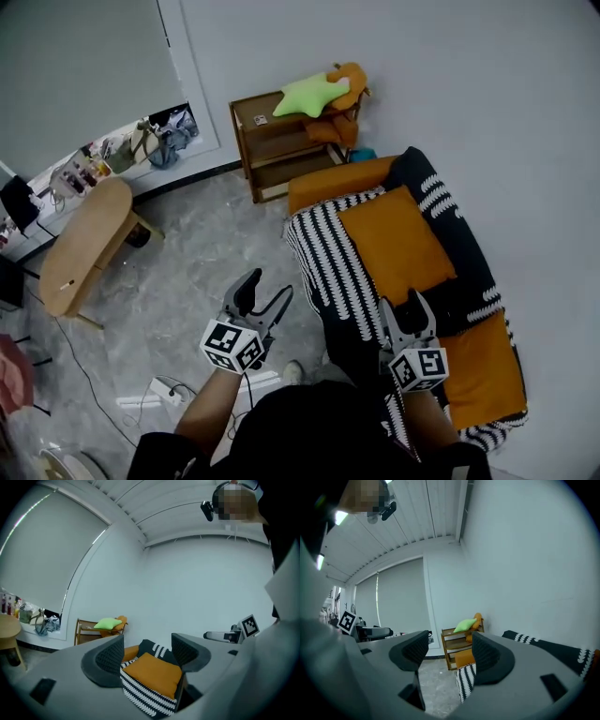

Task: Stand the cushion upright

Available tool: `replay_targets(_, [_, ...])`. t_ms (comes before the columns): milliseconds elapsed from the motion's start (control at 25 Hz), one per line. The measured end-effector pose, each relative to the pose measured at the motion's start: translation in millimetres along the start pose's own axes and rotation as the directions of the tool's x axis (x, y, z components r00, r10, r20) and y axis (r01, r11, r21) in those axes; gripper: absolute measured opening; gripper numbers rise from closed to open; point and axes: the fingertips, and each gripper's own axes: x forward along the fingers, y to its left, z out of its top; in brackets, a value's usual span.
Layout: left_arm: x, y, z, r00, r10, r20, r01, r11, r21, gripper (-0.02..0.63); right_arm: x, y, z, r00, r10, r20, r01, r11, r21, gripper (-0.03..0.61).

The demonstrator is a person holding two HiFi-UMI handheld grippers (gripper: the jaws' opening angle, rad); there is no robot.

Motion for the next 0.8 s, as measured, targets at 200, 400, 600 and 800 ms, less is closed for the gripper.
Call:
replay_targets(200, [30.7, 14.5, -5.9, 0.999, -0.003, -0.045, 0.002, 1.000, -0.024, 0.330, 38.2, -30.7, -13.4, 0.999, -0.025, -0.044, 0.027, 0.999, 0.041, 0.301])
replay_targets(400, [81.2, 42.6, 0.5, 0.998, 0.009, -0.066, -0.009, 1.000, 0.011, 0.330, 102.4, -71.5, -18.3, 0.999, -0.034, -0.040, 0.037, 0.996, 0.077, 0.301])
replay_targets(600, [163.4, 58.9, 26.4, 0.999, 0.004, -0.053, 0.000, 0.998, 0.070, 0.330, 173.1, -115.2, 2.4, 1.000, -0.022, 0.008, 0.021, 0.996, 0.086, 0.301])
replay_targets(800, [244.4, 59.6, 50.4, 1.000, -0.002, -0.029, 0.005, 0.994, 0.110, 0.330, 222.8, -155.2, 40.5, 0.998, -0.011, 0.068, 0.007, 0.998, 0.063, 0.301])
